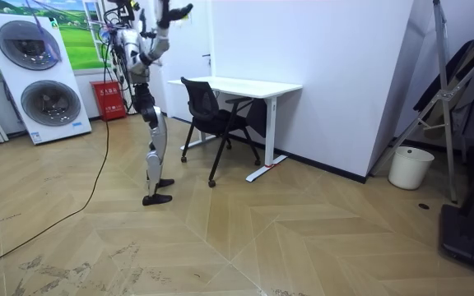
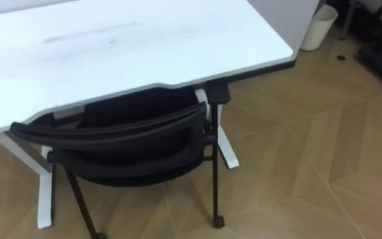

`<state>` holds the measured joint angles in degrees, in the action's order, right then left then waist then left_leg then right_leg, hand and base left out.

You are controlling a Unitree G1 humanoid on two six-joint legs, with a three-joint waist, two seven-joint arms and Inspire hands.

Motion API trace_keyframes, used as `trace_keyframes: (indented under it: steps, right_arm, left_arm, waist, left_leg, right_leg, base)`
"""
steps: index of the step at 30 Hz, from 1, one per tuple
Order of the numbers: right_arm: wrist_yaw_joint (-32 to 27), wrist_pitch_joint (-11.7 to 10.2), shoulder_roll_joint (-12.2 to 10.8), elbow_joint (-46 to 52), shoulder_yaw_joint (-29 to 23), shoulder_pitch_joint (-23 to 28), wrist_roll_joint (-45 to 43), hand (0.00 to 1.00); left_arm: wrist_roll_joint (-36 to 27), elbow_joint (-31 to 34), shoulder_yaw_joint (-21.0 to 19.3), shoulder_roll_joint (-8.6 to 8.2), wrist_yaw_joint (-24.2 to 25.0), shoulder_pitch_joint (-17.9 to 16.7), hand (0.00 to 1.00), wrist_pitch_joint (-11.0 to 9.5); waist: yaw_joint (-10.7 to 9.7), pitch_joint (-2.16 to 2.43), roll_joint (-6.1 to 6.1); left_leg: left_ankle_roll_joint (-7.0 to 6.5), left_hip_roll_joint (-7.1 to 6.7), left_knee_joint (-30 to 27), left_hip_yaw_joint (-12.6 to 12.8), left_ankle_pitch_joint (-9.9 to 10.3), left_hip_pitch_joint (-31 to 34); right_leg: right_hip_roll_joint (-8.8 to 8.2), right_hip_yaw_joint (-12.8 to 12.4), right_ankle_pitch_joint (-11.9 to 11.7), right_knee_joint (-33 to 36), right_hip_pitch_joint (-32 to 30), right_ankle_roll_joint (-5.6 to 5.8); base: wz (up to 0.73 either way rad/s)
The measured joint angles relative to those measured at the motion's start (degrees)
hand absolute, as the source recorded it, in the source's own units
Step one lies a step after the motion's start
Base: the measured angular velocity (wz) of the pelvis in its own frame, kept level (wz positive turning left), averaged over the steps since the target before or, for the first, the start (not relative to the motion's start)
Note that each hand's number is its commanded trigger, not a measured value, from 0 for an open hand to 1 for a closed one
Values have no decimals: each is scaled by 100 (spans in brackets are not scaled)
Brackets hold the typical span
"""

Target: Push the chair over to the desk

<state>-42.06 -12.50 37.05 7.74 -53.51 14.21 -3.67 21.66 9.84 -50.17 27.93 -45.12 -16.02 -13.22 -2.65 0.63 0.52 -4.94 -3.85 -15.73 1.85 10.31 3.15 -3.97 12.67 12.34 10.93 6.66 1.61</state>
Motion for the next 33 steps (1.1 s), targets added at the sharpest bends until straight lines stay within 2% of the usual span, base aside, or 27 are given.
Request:
trace_keyframes:
  steps: [1, 2, 4, 5, 6, 7, 8, 10, 11, 13, 16, 18, 20, 22, 23, 25, 26, 28, 32, 33]
  right_arm:
    - [-166, -23, -231, 6, -165, 385, 407, 0]
    - [-255, -28, -379, 10, -208, 570, 616, 0]
    - [-575, -20, -1158, 2, -186, 1276, 1249, 0]
    - [-628, -14, -1351, 1, -156, 1425, 1456, 0]
    - [-697, -2, -1718, -27, -57, 1736, 1877, 0]
    - [-729, -10, -2060, -131, 131, 1985, 2256, 0]
    - [-717, -25, -2193, -280, 254, 2071, 2407, 0]
    - [-505, -53, -2511, -1460, 795, 2169, 3072, 0]
    - [-414, -49, -2580, -1817, 896, 2156, 3256, 0]
    - [-197, -44, -2893, -2960, 1255, 2063, 3835, 0]
    - [114, -51, -3072, -4243, 1577, 1929, 3961, 0]
    - [368, -53, -3058, -5021, 1744, 1722, 3953, 0]
    - [724, -23, -2985, -5778, 2187, 1540, 3935, 0]
    - [1311, 244, -2997, -6417, 2524, 1258, 3924, 0]
    - [1471, 306, -2997, -6562, 2610, 1175, 3914, 0]
    - [2141, 553, -2962, -6957, 3096, 930, 3901, 0]
    - [2284, 636, -2950, -7002, 3228, 862, 3891, 0]
    - [2885, 863, -2922, -7169, 3733, 557, 3700, 0]
    - [3679, 1087, -2895, -7204, 4328, 191, 3336, 0]
    - [3874, 1124, -2893, -7206, 4468, 56, 3256, 0]
  left_arm:
    - [-518, -60, -53, -261, -247, -293, 0, -50]
    - [-812, -153, -72, -359, -381, -427, 0, -105]
    - [-2071, -613, -83, -709, -709, -886, 0, -170]
    - [-2300, -730, -81, -834, -760, -960, 0, -165]
    - [-2820, -951, -47, -1077, -822, -1110, 0, -169]
    - [-3307, -1260, 39, -1281, -819, -1238, 0, -175]
    - [-3508, -1485, 124, -1354, -817, -1286, 0, -186]
    - [-4254, -2606, 682, -1562, -648, -1403, 0, -186]
    - [-4376, -2906, 837, -1620, -575, -1400, 0, -185]
    - [-4760, -3785, 1451, -1901, -320, -1460, 0, -162]
    - [-4753, -4649, 2033, -2070, 20, -1494, 0, -150]
    - [-4574, -5142, 2303, -2063, 352, -1492, 0, -117]
    - [-4467, -5636, 2666, -2024, 696, -1459, 0, -57]
    - [-4186, -6294, 2916, -2032, 1210, -1256, 0, 182]
    - [-4165, -6382, 2980, -2034, 1340, -1206, 0, 265]
    - [-3893, -6626, 3410, -2034, 1886, -1021, 0, 491]
    - [-3801, -6702, 3531, -2030, 2022, -973, 0, 547]
    - [-3442, -6917, 3878, -2026, 2544, -682, 0, 809]
    - [-2853, -6960, 4288, -2026, 3171, -298, 0, 1010]
    - [-2825, -6964, 4419, -2029, 3303, -162, 0, 1062]
  waist:
    - [2, 30, 35]
    - [17, 22, 36]
    - [22, 24, 18]
    - [23, 22, 16]
    - [37, -4, 58]
    - [55, 3, 43]
    - [61, 7, 31]
    - [94, 12, 13]
    - [117, 19, 1]
    - [134, 26, -29]
    - [111, 34, -52]
    - [119, 32, -50]
    - [61, 30, -58]
    - [-10, 28, -57]
    - [-19, 24, -62]
    - [13, 14, -64]
    - [23, 3, -62]
    - [-4, -23, -62]
    - [2, -48, -86]
    - [4, -83, -100]
  left_leg:
    - [-8, -3, 10, 51, 11, -41]
    - [-10, -8, 26, 79, 15, -77]
    - [10, -9, 12, 114, 45, -95]
    - [11, -4, 13, 131, 45, -94]
    - [17, 6, 12, 155, 48, -92]
    - [20, 17, 36, 193, 47, -89]
    - [26, 19, 49, 199, 45, -88]
    - [52, 20, 80, 219, 46, -96]
    - [52, 15, 96, 220, 40, -102]
    - [50, -9, 105, 206, 40, -98]
    - [37, -58, 119, 104, 31, -73]
    - [32, -63, 137, 104, 30, -70]
    - [27, -78, 152, 87, 33, -91]
    - [-12, -96, 141, 37, 25, -101]
    - [-13, -95, 142, 39, 25, -101]
    - [-13, -89, 160, 54, 26, -128]
    - [-13, -87, 182, 65, 25, -156]
    - [-11, -87, 190, 55, 26, -185]
    - [-9, -92, 176, 46, 29, -174]
    - [-10, -98, 200, 47, 29, -180]
  right_leg:
    - [-9, -94, 21, 48, -23, 15]
    - [-19, -152, 51, 98, -31, 17]
    - [-32, -192, 146, 208, -61, 11]
    - [-34, -215, 165, 222, -93, 8]
    - [-37, -251, 182, 270, -148, -1]
    - [-37, -309, 191, 302, -188, -8]
    - [-38, -321, 192, 306, -190, -9]
    - [-77, -343, 188, 290, -176, -9]
    - [-85, -343, 185, 289, -175, -7]
    - [-107, -321, 180, 281, -174, 7]
    - [-106, -225, 184, 234, -141, 27]
    - [-103, -226, 177, 198, -136, 35]
    - [-108, -208, 175, 169, -103, 41]
    - [-110, -146, 178, 164, -47, 47]
    - [-109, -147, 178, 163, -49, 47]
    - [-105, -164, 178, 161, -45, 46]
    - [-104, -174, 178, 157, -26, 46]
    - [-89, -157, 167, 50, 25, 40]
    - [-82, -123, 161, -25, 27, 43]
    - [-84, -128, 160, -34, 24, 45]
  base:
    - [-22]
    - [-22]
    - [-15]
    - [-11]
    - [-14]
    - [-14]
    - [-9]
    - [-2]
    - [0]
    - [5]
    - [15]
    - [4]
    - [4]
    - [11]
    - [4]
    - [-4]
    - [-7]
    - [0]
    - [1]
    - [0]
